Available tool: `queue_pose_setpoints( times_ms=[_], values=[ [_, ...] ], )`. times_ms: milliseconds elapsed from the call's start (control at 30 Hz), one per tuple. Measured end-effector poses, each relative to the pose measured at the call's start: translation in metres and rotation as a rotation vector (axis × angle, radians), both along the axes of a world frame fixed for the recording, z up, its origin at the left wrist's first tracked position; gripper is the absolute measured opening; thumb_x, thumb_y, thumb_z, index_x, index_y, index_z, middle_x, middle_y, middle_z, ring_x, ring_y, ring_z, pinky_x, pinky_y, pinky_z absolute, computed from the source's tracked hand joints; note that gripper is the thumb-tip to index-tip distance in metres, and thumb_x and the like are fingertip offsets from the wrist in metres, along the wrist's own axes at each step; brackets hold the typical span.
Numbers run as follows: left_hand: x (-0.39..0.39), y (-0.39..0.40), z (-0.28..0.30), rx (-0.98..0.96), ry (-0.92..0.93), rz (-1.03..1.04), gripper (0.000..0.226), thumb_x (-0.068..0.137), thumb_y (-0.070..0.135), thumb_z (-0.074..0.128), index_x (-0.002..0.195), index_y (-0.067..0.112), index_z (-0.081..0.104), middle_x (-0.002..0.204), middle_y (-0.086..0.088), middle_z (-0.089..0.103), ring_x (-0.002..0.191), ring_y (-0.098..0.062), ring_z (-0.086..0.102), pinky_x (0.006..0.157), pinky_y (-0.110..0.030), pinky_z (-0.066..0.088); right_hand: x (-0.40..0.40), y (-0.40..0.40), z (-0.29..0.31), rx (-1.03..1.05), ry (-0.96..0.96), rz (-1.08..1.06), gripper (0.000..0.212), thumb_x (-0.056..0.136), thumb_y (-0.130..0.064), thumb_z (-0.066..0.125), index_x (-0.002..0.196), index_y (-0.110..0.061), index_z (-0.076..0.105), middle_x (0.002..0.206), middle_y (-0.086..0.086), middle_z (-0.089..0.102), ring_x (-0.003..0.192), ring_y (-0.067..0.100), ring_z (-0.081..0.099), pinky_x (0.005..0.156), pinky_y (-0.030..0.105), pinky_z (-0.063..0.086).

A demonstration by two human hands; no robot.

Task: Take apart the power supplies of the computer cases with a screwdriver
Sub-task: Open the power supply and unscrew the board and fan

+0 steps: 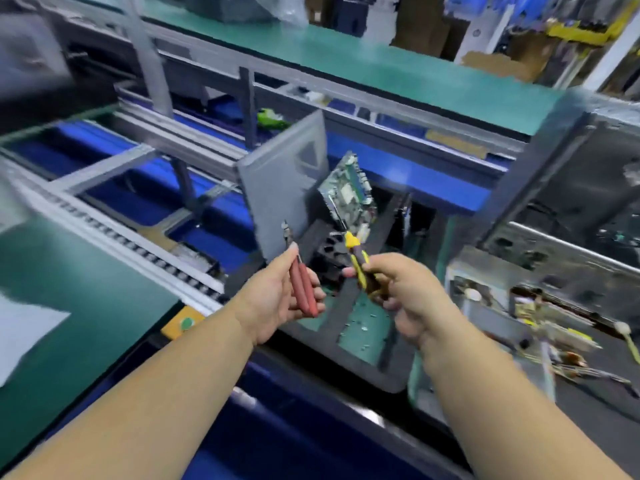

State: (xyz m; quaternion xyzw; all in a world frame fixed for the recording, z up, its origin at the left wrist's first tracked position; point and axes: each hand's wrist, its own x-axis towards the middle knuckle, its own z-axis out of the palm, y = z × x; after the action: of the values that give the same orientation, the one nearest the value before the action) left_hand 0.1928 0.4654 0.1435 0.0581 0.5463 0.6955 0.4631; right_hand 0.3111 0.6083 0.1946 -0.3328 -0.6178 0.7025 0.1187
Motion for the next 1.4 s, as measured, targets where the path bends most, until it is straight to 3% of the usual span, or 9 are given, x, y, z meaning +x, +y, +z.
queue_pose_setpoints(
  times_ms=[167,267,433,633,900,1000,1100,1267,1400],
  values=[
    [-0.053,-0.091,-0.027,-0.220,0.065,0.143,0.061,0.094,0.065,0.042,0.085,0.008,0.063,0.078,-0.012,0.072,0.075,-0.028,0.070,0.087,-0.045,0.058,-0.073,-0.099,-0.049,-0.143,-0.070,0.340,0.019,0.093,-0.001,0.056,0.095,-0.014,0.071,0.090,0.003,0.077,0.068,0.007,0.059,0.057,0.021,0.028],
    [-0.080,-0.150,-0.045,-0.398,0.156,0.195,0.059,0.093,0.066,0.042,0.082,0.012,0.064,0.067,-0.004,0.071,0.064,-0.021,0.069,0.074,-0.034,0.059,-0.111,-0.152,-0.074,-0.100,-0.121,0.411,0.014,0.089,0.003,0.062,0.094,-0.009,0.065,0.078,0.004,0.069,0.051,0.005,0.048,0.049,0.016,0.029],
    [-0.112,-0.265,-0.079,-1.176,0.717,0.037,0.063,0.078,0.084,0.042,0.076,0.023,0.058,0.075,0.005,0.060,0.064,-0.014,0.055,0.055,-0.027,0.037,-0.164,-0.232,-0.113,0.081,-0.307,0.523,0.022,0.085,0.006,0.067,0.083,-0.012,0.055,0.063,0.003,0.054,0.050,0.012,0.049,0.045,0.018,0.038],
    [-0.130,-0.361,-0.134,-1.617,0.676,-0.046,0.073,0.076,0.076,0.055,0.122,0.020,0.052,0.122,-0.003,0.056,0.114,-0.028,0.055,0.077,-0.035,0.045,-0.216,-0.309,-0.169,0.225,-0.482,0.692,0.025,0.079,0.004,0.070,0.069,-0.012,0.053,0.065,0.009,0.052,0.057,0.019,0.049,0.054,0.026,0.041],
    [-0.144,-0.414,-0.170,-1.800,0.690,0.132,0.079,0.073,0.080,0.056,0.123,0.020,0.052,0.123,-0.003,0.050,0.113,-0.025,0.051,0.085,-0.040,0.042,-0.258,-0.355,-0.219,0.381,-0.610,0.791,0.032,0.074,-0.005,0.074,0.055,-0.016,0.051,0.061,0.010,0.058,0.065,0.023,0.055,0.065,0.036,0.048],
    [-0.154,-0.419,-0.172,-1.793,0.720,0.229,0.077,0.073,0.080,0.057,0.121,0.019,0.052,0.122,-0.003,0.050,0.112,-0.024,0.050,0.086,-0.040,0.041,-0.273,-0.366,-0.226,0.436,-0.595,0.807,0.029,0.079,-0.010,0.073,0.062,-0.017,0.051,0.061,0.009,0.060,0.058,0.024,0.057,0.069,0.040,0.057],
    [-0.164,-0.422,-0.175,-1.796,0.744,0.301,0.077,0.074,0.079,0.058,0.120,0.017,0.051,0.121,-0.004,0.050,0.111,-0.024,0.050,0.087,-0.040,0.041,-0.285,-0.379,-0.230,0.460,-0.573,0.839,0.031,0.084,-0.017,0.074,0.063,-0.018,0.051,0.056,0.001,0.059,0.047,0.015,0.054,0.057,0.026,0.049],
    [-0.173,-0.421,-0.186,-1.823,0.802,0.282,0.076,0.075,0.075,0.062,0.118,0.016,0.044,0.119,-0.003,0.050,0.108,-0.023,0.052,0.086,-0.039,0.040,-0.294,-0.388,-0.237,0.496,-0.536,0.881,0.023,0.085,-0.027,0.076,0.076,-0.019,0.057,0.074,0.005,0.065,0.070,0.022,0.061,0.071,0.030,0.051],
    [-0.172,-0.421,-0.191,-1.821,0.800,0.257,0.072,0.078,0.074,0.060,0.117,0.016,0.042,0.118,-0.003,0.049,0.108,-0.022,0.051,0.090,-0.039,0.040,-0.296,-0.389,-0.239,0.427,-0.500,0.887,0.016,0.089,-0.027,0.074,0.091,-0.018,0.061,0.077,0.006,0.066,0.073,0.022,0.062,0.079,0.035,0.054]
  ],
)
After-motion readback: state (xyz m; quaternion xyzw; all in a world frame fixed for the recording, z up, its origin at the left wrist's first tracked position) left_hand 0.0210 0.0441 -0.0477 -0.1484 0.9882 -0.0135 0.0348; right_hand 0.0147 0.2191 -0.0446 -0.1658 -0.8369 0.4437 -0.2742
